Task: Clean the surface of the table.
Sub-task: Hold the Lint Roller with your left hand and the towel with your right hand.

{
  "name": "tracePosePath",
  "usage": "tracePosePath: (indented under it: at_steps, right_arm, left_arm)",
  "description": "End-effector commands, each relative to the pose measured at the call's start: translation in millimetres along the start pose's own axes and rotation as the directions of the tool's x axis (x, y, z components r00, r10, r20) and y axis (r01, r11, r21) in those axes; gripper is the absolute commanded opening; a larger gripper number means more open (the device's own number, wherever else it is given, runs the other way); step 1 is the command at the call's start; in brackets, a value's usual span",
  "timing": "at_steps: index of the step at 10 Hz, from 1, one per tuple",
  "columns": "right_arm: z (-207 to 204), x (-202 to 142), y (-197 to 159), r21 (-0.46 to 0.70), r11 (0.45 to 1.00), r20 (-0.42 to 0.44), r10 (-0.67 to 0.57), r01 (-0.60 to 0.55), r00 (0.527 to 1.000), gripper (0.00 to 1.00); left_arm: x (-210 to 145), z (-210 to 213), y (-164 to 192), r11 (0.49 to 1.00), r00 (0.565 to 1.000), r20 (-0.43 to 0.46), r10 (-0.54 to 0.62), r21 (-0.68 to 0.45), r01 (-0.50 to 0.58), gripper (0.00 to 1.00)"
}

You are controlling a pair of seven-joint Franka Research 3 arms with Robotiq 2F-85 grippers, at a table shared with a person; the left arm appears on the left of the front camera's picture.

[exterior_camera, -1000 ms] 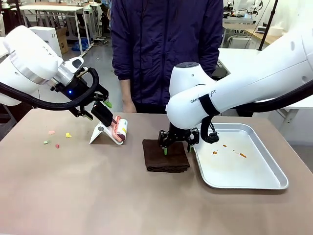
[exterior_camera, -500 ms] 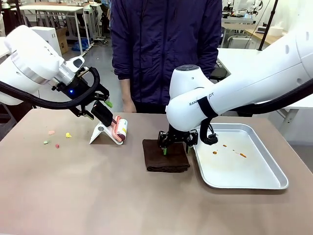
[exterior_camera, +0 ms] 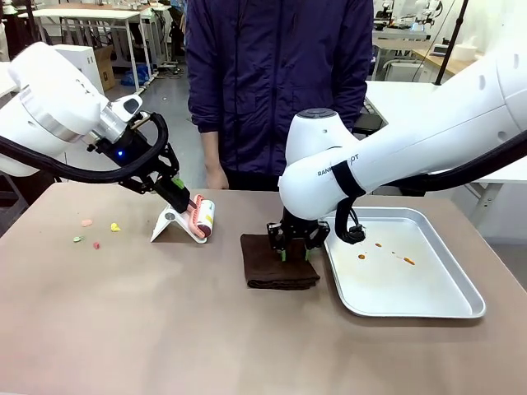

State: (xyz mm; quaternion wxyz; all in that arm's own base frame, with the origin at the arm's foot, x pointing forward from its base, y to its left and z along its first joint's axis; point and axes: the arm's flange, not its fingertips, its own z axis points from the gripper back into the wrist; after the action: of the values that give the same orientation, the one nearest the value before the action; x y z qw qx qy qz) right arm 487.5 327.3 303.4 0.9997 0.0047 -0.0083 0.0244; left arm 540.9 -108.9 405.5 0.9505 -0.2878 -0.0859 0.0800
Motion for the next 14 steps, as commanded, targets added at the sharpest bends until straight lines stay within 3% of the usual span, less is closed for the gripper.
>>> tracePosePath:
  at_steps: [1, 7, 8, 10, 13, 14]
  right_arm:
    - [-21, -1, -4, 0.008, 0.999, -0.03, -0.032, 0.032, 0.999, 0.0]
    - [-19, -1, -4, 0.021, 0.999, -0.026, -0.039, 0.039, 0.999, 0.0]
    - [-16, -2, -7, 0.048, 0.998, -0.017, -0.045, 0.046, 0.999, 0.0]
    - [10, -9, -24, 0.249, 0.966, 0.03, -0.076, 0.067, 0.997, 0.0]
    - [44, -25, -61, 0.611, 0.792, 0.055, -0.074, 0.025, 0.996, 0.0]
    - [49, -31, -74, 0.752, 0.659, 0.066, -0.036, -0.026, 0.997, 0.0]
  left_arm:
    - [2, 3, -7, 1.0, 1.0, 0.019, 0.021, 0.022, -0.021, 0.04]
    - [1, 3, -8, 1.0, 1.0, 0.019, 0.01, 0.023, -0.011, 0.0]
    - [0, 4, -8, 1.0, 1.0, 0.026, 0.01, 0.013, -0.01, 0.0]
    - [-9, 13, -17, 0.998, 0.997, 0.072, -0.018, -0.058, 0.023, 0.0]
    - [-22, 33, -18, 0.972, 0.996, 0.078, -0.046, -0.228, 0.062, 0.0]
    - [-29, 42, -14, 0.951, 0.996, 0.073, -0.048, -0.301, 0.068, 0.0]
